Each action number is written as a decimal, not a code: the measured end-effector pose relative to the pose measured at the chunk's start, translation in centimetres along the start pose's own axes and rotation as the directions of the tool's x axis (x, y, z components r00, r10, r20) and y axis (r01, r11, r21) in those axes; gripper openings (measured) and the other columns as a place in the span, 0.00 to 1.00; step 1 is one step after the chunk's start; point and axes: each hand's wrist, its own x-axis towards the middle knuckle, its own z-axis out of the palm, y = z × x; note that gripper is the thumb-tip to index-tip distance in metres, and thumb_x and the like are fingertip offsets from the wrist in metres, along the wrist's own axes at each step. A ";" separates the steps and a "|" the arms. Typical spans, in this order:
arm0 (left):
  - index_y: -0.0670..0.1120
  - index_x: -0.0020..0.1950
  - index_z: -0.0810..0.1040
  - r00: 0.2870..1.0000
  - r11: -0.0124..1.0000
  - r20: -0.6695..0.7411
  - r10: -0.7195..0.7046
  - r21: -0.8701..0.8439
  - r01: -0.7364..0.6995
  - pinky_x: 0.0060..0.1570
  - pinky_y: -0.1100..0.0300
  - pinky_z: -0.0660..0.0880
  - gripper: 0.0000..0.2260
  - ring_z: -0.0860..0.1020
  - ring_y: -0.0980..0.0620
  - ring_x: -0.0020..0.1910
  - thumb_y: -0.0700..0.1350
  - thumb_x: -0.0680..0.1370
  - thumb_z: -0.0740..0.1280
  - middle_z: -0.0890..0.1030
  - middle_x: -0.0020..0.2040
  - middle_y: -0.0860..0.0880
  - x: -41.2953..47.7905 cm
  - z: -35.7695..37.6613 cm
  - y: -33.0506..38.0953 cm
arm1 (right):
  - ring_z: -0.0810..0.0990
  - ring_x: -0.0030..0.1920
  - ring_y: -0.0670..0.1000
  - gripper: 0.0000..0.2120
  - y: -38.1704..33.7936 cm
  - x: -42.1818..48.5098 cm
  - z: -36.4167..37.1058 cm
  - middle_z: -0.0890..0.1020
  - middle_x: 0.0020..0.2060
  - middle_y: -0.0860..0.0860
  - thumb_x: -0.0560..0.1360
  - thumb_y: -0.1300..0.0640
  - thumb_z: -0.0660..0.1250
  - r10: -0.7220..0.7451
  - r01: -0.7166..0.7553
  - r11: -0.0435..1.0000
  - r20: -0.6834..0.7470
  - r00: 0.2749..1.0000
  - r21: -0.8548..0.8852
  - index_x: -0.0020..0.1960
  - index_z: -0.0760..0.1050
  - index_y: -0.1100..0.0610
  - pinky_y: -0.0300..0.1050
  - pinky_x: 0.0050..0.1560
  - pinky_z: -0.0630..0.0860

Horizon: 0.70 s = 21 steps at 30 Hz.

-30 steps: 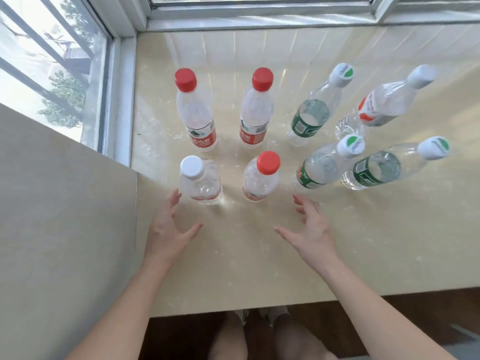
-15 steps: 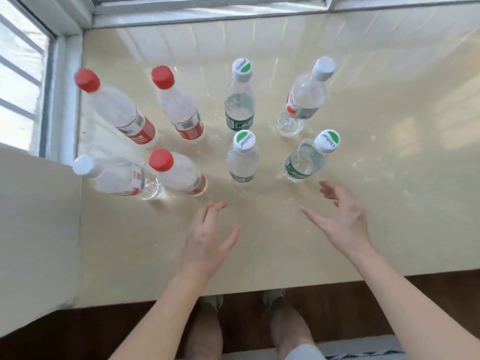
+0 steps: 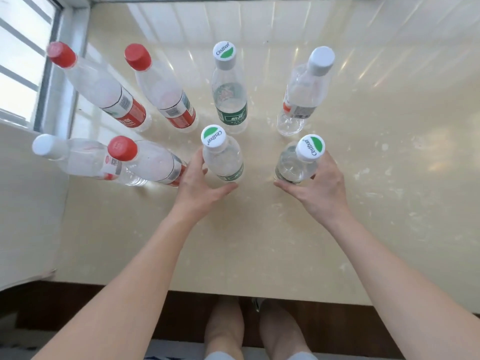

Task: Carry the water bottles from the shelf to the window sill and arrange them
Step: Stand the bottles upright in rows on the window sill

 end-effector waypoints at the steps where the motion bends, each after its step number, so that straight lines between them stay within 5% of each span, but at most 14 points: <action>1: 0.52 0.72 0.68 1.000 1.000 0.001 0.008 0.003 -0.008 0.58 0.77 0.65 0.37 0.73 0.62 0.61 0.49 0.66 0.81 0.75 0.64 0.58 0.3 0.0 0.0 | 0.75 0.54 0.43 0.36 0.2 0.1 0.1 0.78 0.54 0.45 0.60 0.46 0.84 0.004 -0.004 1.000 -0.001 1.000 -0.003 0.64 0.74 0.52 0.45 0.56 0.77; 4: 0.49 0.68 0.73 0.999 0.999 -0.017 0.038 0.036 -0.037 0.51 0.82 0.65 0.33 0.75 0.66 0.54 0.49 0.66 0.81 0.78 0.58 0.57 0.8 0.2 0.2 | 0.72 0.49 0.30 0.33 0.5 0.1 0.3 0.74 0.47 0.36 0.62 0.49 0.84 -0.013 0.013 1.000 -0.010 1.000 -0.007 0.62 0.75 0.52 0.23 0.47 0.69; 7: 0.49 0.65 0.75 0.998 0.997 -0.009 0.061 0.046 -0.060 0.49 0.82 0.65 0.29 0.76 0.63 0.55 0.48 0.67 0.81 0.79 0.56 0.57 0.9 0.3 0.1 | 0.70 0.48 0.24 0.28 0.8 0.0 0.1 0.73 0.45 0.32 0.63 0.54 0.83 -0.016 0.016 1.000 0.029 0.999 -0.015 0.60 0.77 0.55 0.19 0.45 0.65; 13: 0.48 0.60 0.75 0.992 0.991 0.080 0.101 0.079 -0.107 0.50 0.80 0.66 0.24 0.74 0.64 0.51 0.44 0.68 0.80 0.76 0.51 0.65 0.2 0.0 -0.3 | 0.76 0.51 0.43 0.27 0.8 0.2 -0.6 0.80 0.48 0.41 0.65 0.56 0.81 -0.017 0.019 1.000 0.136 0.991 -0.018 0.62 0.78 0.56 0.20 0.49 0.65; 17: 0.53 0.59 0.73 0.988 0.994 0.111 0.105 0.021 -0.108 0.51 0.79 0.68 0.25 0.74 0.74 0.53 0.39 0.68 0.80 0.77 0.52 0.66 0.5 -0.2 -0.3 | 0.79 0.56 0.51 0.27 0.7 0.1 -0.5 0.82 0.53 0.49 0.66 0.57 0.82 0.020 -0.019 1.000 0.181 0.983 -0.005 0.63 0.78 0.56 0.31 0.53 0.70; 21: 0.53 0.59 0.74 0.989 0.996 0.117 0.090 -0.005 -0.090 0.50 0.79 0.68 0.25 0.75 0.74 0.52 0.39 0.68 0.80 0.79 0.52 0.65 0.5 -0.1 -0.7 | 0.80 0.55 0.53 0.27 0.6 0.0 -0.5 0.83 0.53 0.51 0.66 0.58 0.82 0.061 -0.060 0.998 0.181 0.982 -0.008 0.63 0.78 0.57 0.21 0.47 0.67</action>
